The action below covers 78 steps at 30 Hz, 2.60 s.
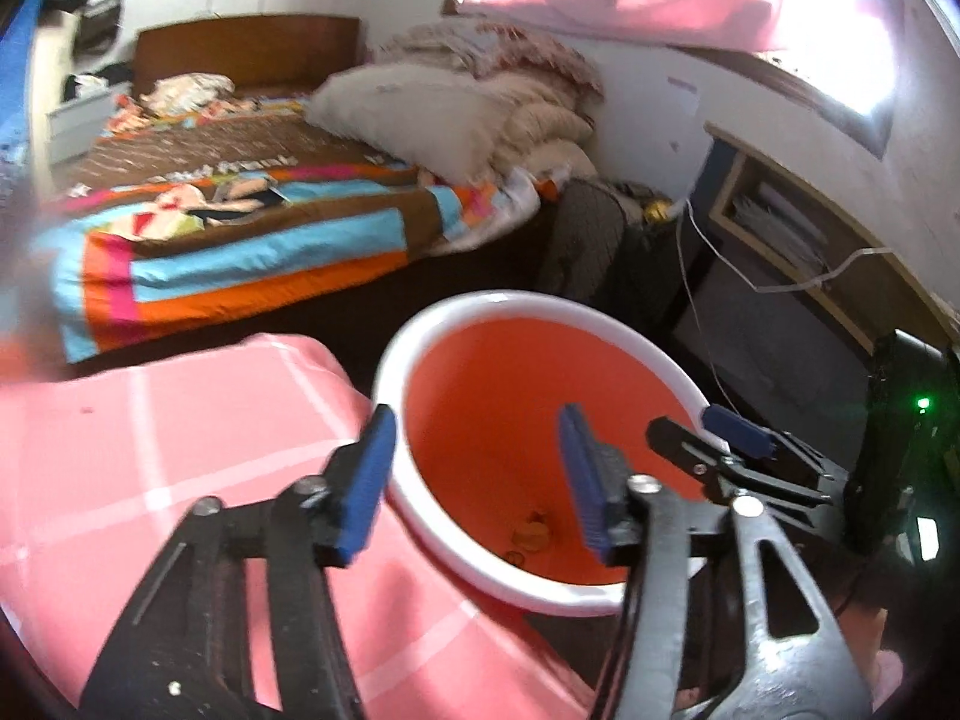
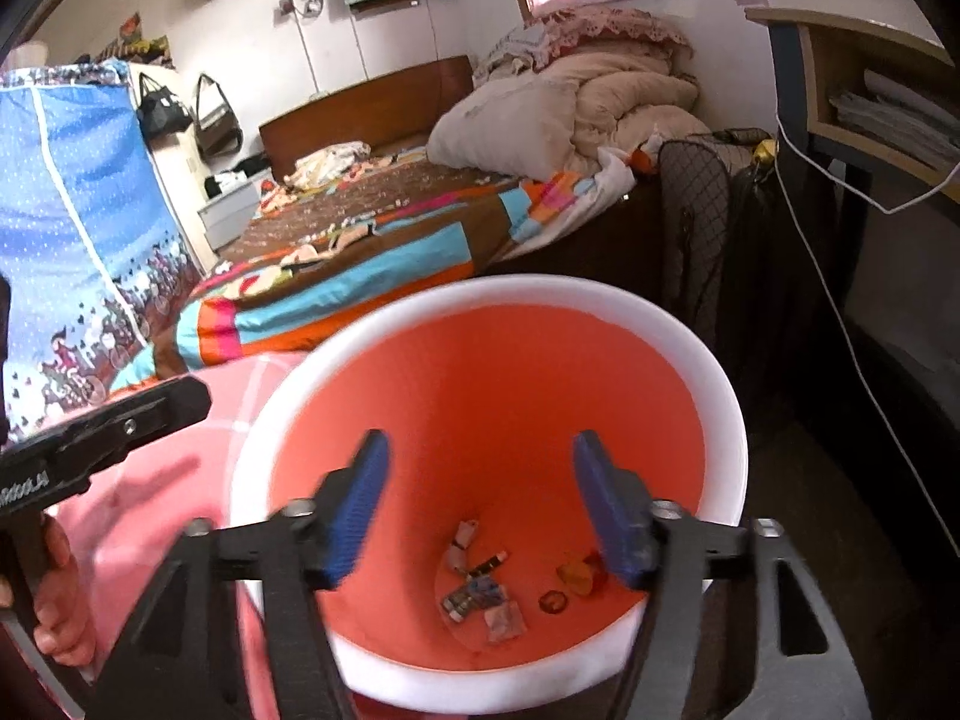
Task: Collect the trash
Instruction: 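Move both open tools back over the trash on the bedspread, then grasp the blue snack wrapper with the left tool while the right tool grasps a white toothpaste tube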
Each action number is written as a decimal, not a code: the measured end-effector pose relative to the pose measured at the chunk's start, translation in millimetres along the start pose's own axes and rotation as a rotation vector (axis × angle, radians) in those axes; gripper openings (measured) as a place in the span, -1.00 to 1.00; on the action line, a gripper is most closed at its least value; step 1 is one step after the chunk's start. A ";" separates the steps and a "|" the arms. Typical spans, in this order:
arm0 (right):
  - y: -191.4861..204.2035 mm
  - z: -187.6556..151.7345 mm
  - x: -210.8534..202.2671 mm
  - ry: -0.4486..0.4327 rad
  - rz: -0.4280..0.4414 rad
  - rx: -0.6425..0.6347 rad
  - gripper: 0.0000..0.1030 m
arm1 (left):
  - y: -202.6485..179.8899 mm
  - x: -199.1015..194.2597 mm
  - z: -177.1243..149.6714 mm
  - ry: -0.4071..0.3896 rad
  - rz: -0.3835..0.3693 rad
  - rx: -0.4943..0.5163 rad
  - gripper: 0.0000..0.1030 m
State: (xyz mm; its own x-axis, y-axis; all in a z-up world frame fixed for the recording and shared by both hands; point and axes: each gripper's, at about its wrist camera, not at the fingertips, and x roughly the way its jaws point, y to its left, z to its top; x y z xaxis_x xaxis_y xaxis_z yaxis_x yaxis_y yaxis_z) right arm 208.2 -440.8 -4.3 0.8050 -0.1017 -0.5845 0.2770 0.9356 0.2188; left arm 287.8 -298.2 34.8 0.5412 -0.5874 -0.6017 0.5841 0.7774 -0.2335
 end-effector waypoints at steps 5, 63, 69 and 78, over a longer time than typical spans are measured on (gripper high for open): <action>16.8 10.8 -18.4 -0.074 0.005 -0.016 0.67 | 9.1 -33.1 -3.5 -0.099 0.092 -0.009 0.84; 307.7 -58.5 -50.7 -0.291 0.499 -0.527 1.00 | 209.2 -287.3 -134.5 -0.253 0.614 -0.225 0.91; 317.4 -63.0 -12.5 -0.038 0.486 -0.560 0.64 | 228.9 -246.3 -134.3 -0.003 0.515 -0.232 0.85; 322.9 -67.9 32.3 0.229 0.522 -0.549 0.30 | 217.5 -231.7 -139.0 0.112 0.536 -0.107 0.61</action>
State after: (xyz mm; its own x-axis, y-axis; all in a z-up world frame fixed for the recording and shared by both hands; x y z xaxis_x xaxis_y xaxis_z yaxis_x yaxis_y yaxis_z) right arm 288.0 -119.0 -5.6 0.6154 0.4125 -0.6717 -0.4530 0.8824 0.1268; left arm 205.4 38.2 17.3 0.6750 -0.0804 -0.7335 0.1766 0.9828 0.0547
